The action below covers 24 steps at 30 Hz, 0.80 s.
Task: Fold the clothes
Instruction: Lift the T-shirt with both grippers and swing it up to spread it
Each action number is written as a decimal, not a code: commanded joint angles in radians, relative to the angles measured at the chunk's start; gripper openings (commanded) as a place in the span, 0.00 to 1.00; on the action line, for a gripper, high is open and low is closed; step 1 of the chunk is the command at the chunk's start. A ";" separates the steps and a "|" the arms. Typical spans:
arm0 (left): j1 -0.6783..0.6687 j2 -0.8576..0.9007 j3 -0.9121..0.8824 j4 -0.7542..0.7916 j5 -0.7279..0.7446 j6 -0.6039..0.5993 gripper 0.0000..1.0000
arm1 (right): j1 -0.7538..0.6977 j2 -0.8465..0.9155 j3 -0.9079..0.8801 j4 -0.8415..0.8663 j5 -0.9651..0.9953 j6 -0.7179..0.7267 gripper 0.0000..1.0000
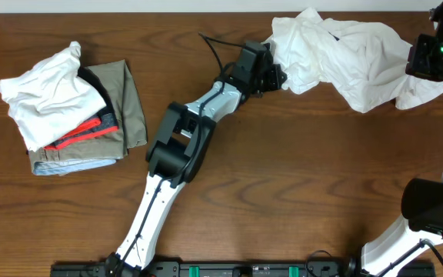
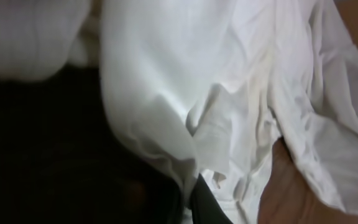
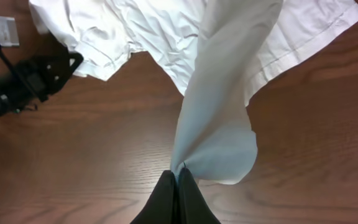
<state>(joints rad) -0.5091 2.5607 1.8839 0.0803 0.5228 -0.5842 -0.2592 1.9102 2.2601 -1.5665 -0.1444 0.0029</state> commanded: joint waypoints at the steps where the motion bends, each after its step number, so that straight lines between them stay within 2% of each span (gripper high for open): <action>1: 0.038 -0.051 -0.026 -0.108 0.021 0.129 0.06 | 0.010 -0.025 0.014 0.000 0.000 -0.020 0.01; 8: 0.092 -0.268 -0.026 -0.377 0.006 0.323 0.06 | 0.010 -0.025 0.014 0.004 0.007 -0.020 0.01; 13: 0.132 -0.451 -0.026 -0.476 -0.046 0.406 0.06 | 0.010 -0.025 0.014 0.023 0.034 -0.019 0.01; 24: 0.303 -0.848 -0.026 -0.540 -0.045 0.412 0.06 | -0.030 -0.089 0.020 0.066 0.004 -0.014 0.01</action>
<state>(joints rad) -0.2573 1.7954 1.8526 -0.4458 0.4904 -0.1997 -0.2661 1.8992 2.2597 -1.5108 -0.1162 -0.0051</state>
